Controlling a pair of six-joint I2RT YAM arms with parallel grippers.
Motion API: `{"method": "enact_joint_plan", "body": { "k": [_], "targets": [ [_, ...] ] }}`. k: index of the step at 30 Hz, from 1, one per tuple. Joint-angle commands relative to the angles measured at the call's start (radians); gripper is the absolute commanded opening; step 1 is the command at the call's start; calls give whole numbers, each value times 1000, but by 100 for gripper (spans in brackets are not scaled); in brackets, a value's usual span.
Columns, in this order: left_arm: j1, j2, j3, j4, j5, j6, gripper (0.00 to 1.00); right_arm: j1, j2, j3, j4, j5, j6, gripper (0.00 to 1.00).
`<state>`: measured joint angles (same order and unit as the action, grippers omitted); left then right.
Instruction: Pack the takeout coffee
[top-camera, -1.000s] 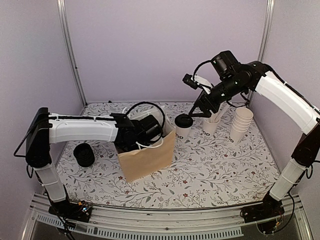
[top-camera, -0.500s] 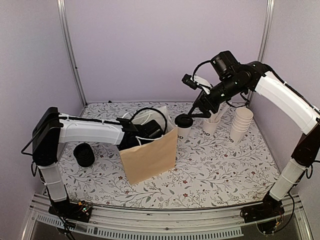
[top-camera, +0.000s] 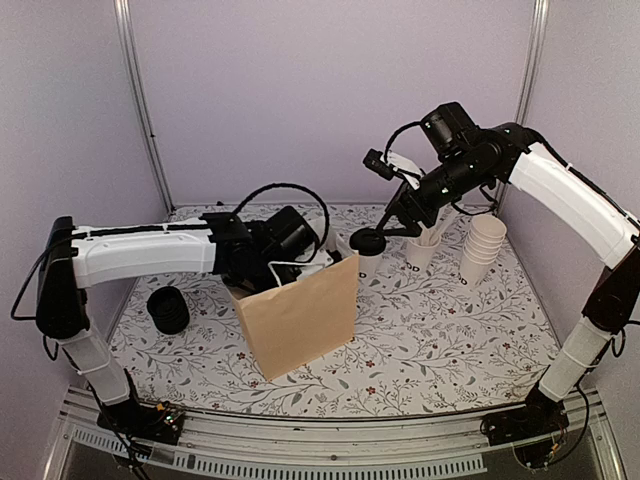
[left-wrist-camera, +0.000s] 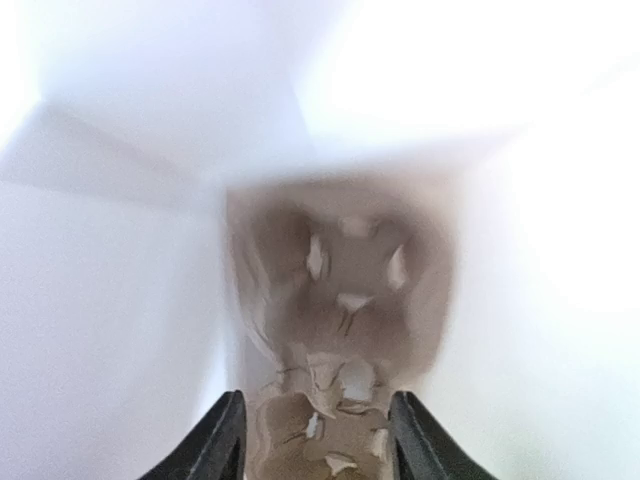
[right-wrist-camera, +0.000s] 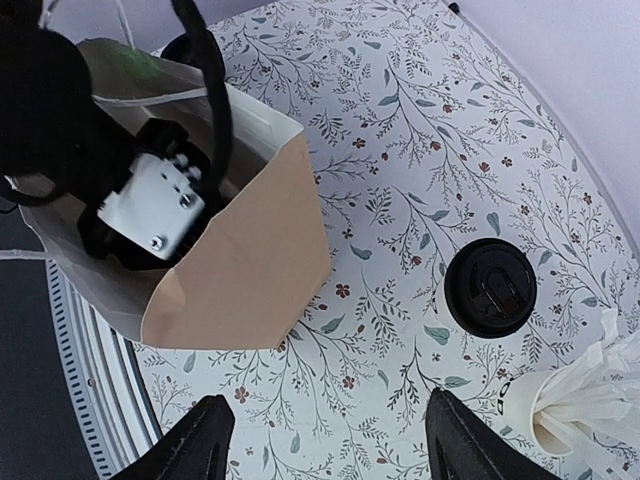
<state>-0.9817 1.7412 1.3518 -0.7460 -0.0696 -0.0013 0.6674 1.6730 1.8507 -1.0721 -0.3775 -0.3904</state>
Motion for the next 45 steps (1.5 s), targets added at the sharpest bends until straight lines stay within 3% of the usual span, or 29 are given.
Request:
{"method": "enact_joint_plan", "body": {
  "k": [1, 2, 3, 9, 17, 24, 30, 35, 45],
  "targets": [
    [-4, -97, 99, -33, 81, -32, 53, 1, -28, -17, -1, -7, -22, 70],
    [-4, -102, 113, -50, 84, -34, 64, 1, -28, -16, -2, -7, -23, 70],
    [-3, -106, 124, -63, 85, -35, 68, 1, -29, -16, -3, -9, -24, 70],
    [-19, -154, 201, -135, 73, -43, 69, 1, -31, -23, -6, -14, -30, 70],
    [-35, -300, 297, -111, 82, -80, 69, 1, -45, -44, -8, -38, -49, 71],
    [-39, -518, 182, 41, 44, -129, 68, 1, -76, -44, -32, -154, -109, 71],
    [-33, -649, 5, 63, -29, -108, 75, 1, -113, -56, -71, -273, -154, 71],
    [-13, -648, -81, 102, -11, -77, 75, 1, -130, -84, -81, -315, -185, 71],
    [-15, -603, 75, 50, 10, -42, 73, 1, -117, -104, -77, -325, -191, 71]
  ]
}}
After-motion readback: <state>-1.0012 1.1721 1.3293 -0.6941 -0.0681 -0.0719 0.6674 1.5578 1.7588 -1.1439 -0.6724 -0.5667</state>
